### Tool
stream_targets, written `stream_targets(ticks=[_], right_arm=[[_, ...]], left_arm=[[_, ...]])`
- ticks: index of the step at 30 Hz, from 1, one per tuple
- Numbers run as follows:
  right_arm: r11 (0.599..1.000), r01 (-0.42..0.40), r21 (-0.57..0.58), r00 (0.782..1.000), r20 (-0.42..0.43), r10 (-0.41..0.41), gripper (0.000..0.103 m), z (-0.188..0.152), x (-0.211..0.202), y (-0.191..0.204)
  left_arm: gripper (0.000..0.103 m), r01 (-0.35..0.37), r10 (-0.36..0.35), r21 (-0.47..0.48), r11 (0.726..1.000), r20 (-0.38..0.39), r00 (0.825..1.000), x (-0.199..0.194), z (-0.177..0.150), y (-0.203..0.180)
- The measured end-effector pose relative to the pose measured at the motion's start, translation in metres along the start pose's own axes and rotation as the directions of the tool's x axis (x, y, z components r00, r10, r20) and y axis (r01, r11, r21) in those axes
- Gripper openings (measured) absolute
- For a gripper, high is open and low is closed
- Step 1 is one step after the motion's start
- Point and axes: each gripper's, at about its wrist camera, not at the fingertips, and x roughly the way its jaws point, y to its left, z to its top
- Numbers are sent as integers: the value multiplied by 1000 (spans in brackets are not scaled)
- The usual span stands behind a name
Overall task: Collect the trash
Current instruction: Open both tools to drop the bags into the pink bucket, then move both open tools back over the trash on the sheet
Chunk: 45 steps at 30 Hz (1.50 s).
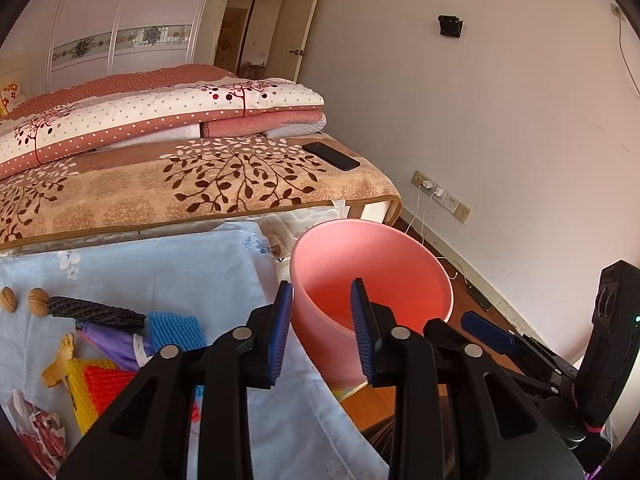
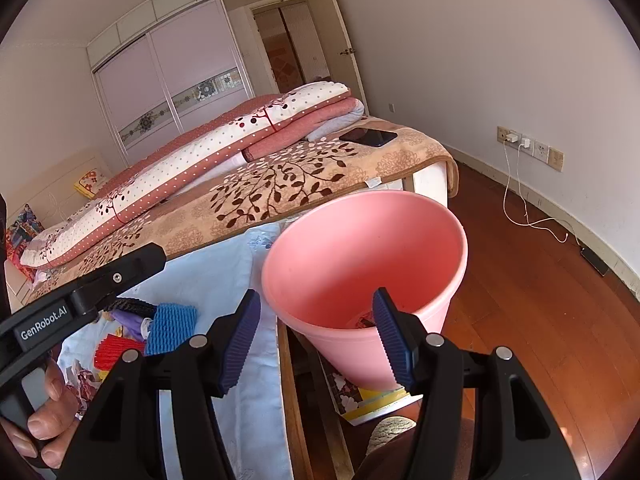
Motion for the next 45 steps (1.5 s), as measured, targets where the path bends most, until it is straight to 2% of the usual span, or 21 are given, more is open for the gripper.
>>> stream_targets(ticks=[14,20,26,34,45], right_arm=[[991,-107,-77,994,-18,106,58,-34,-27,60],[983,-143,-115,990,-32,141,58,-46,-31,81],[973,-170,-155,985,-58,163,58,-56,-31,97],[962,-187,-198,981,-94,172,58,-64,-22,111],[952,-219,-213,971,-144,191,58,-72,-5,120]], left_arm=[[30,-88,90,-50,995,28,996,-67,-34,41],[30,-158,160,-63,985,33,986,-93,-51,67],[30,-207,210,-122,971,12,978,-111,-70,99],[30,-261,257,-169,950,-48,965,-116,-94,129],[30,-278,264,-193,941,-98,960,-107,-105,146]])
